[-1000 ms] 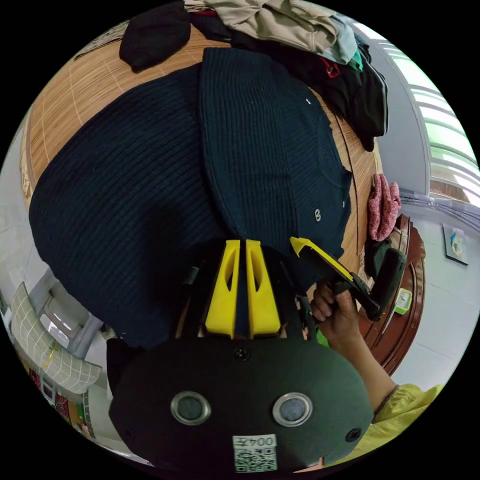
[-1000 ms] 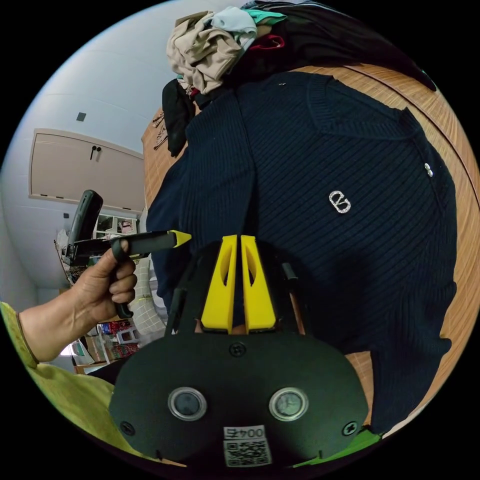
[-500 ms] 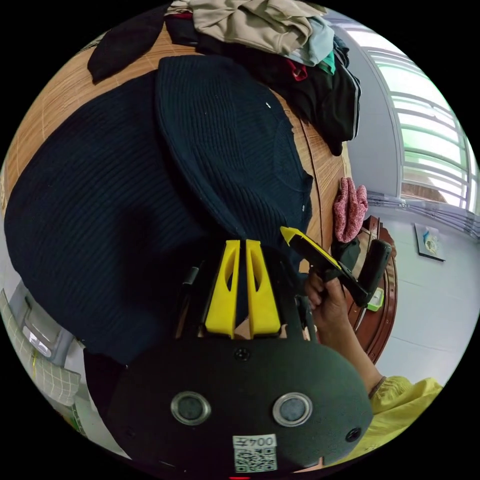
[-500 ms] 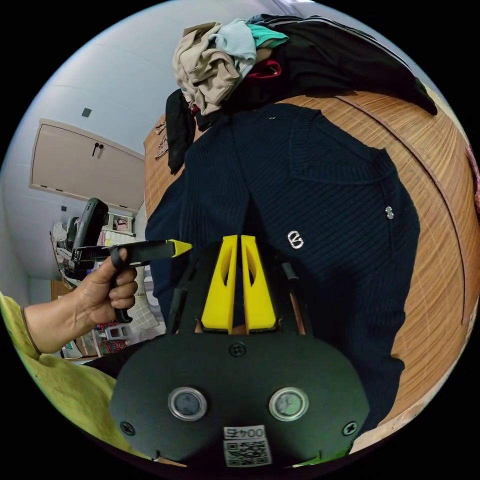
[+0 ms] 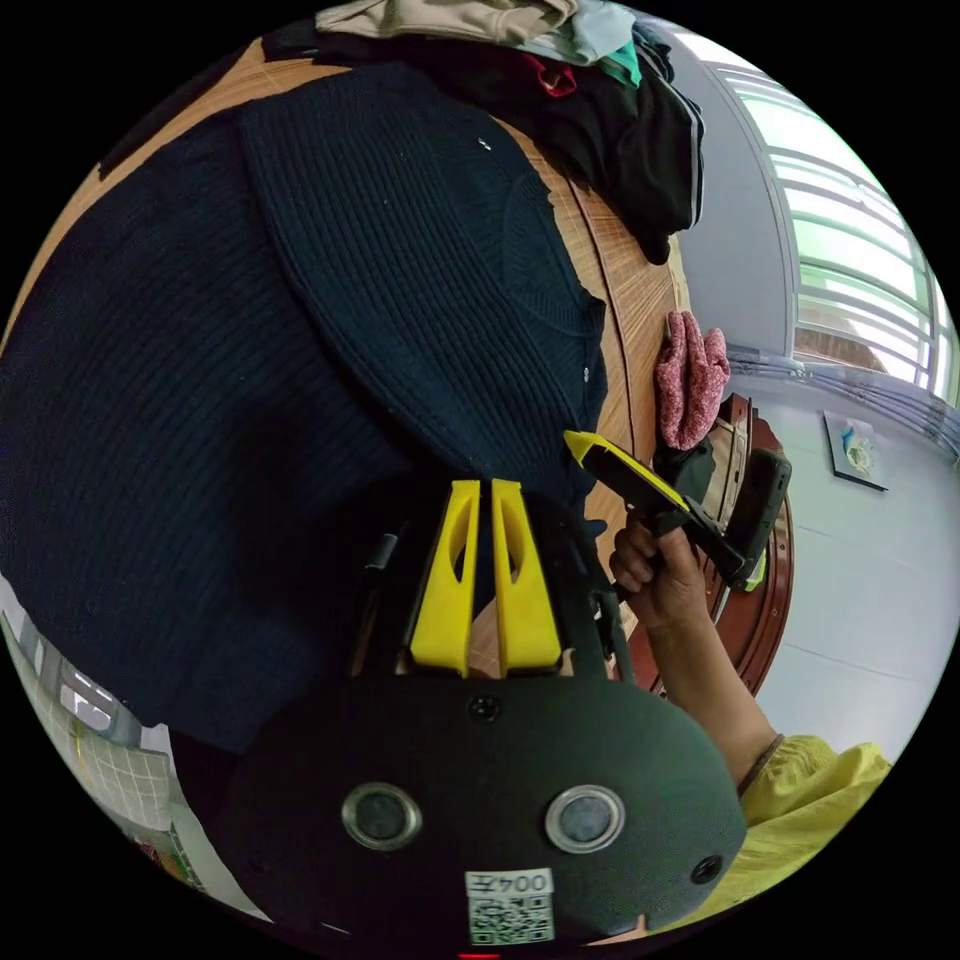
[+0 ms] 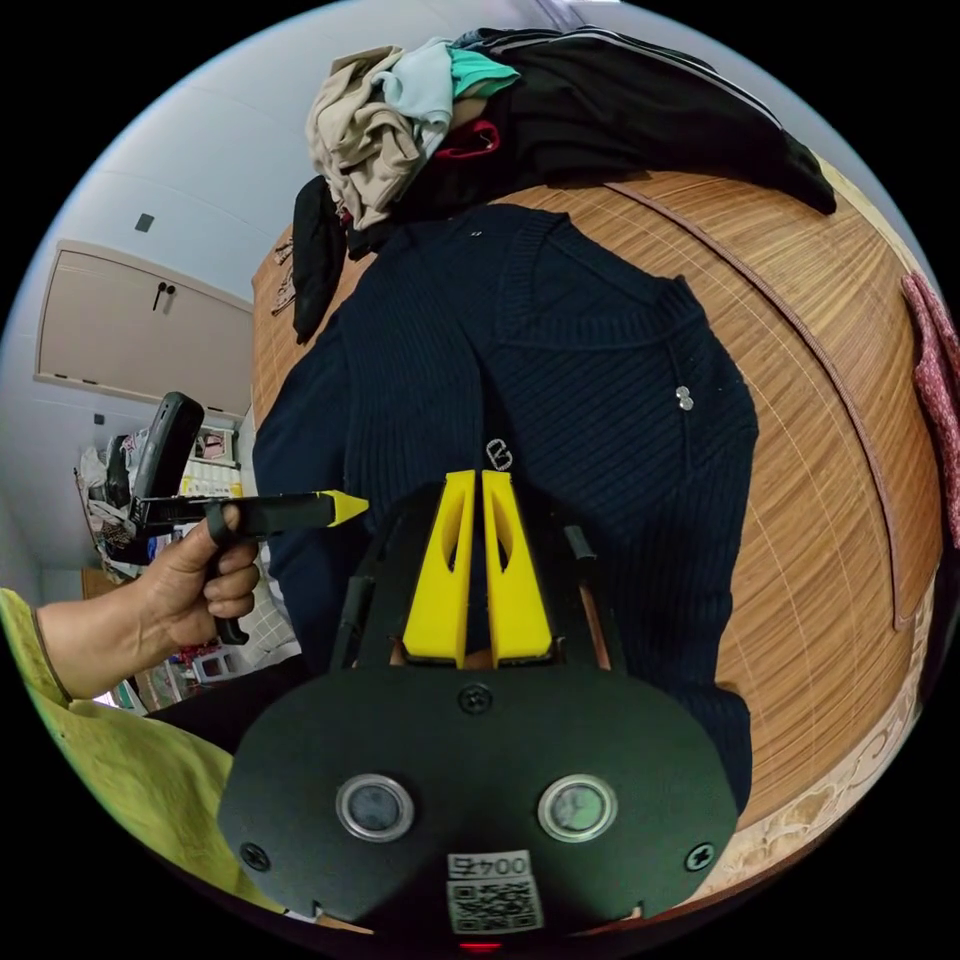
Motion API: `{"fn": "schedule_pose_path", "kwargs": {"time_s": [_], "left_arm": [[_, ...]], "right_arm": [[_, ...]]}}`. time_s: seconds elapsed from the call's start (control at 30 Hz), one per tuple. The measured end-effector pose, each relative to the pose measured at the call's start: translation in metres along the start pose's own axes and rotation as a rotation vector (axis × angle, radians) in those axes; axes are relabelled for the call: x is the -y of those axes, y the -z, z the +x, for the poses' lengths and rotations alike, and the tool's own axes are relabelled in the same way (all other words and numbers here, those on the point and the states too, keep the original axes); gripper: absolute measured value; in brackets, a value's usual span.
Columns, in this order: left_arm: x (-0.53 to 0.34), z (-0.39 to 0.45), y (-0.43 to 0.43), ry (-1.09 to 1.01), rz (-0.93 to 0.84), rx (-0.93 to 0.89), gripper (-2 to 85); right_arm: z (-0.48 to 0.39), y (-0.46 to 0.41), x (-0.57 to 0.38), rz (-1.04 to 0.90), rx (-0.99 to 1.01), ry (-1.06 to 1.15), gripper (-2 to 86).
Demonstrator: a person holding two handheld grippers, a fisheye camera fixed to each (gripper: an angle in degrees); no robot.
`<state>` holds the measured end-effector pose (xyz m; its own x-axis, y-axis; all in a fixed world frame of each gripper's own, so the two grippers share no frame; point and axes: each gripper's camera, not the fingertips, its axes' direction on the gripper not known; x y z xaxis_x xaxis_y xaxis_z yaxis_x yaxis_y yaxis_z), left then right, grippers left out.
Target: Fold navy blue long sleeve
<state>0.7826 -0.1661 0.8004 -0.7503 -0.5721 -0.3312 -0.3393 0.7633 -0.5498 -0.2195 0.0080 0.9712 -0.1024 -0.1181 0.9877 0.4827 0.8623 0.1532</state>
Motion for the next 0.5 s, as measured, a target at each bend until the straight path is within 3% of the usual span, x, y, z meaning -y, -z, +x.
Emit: {"fn": "schedule_pose_path", "kwargs": {"time_s": [0.5], "left_arm": [[0.026, 0.026, 0.000, -0.046, -0.012, 0.015, 2.5]], "right_arm": [[-0.003, -0.015, 0.003, -0.020, -0.010, -0.009, 1.1]]}}
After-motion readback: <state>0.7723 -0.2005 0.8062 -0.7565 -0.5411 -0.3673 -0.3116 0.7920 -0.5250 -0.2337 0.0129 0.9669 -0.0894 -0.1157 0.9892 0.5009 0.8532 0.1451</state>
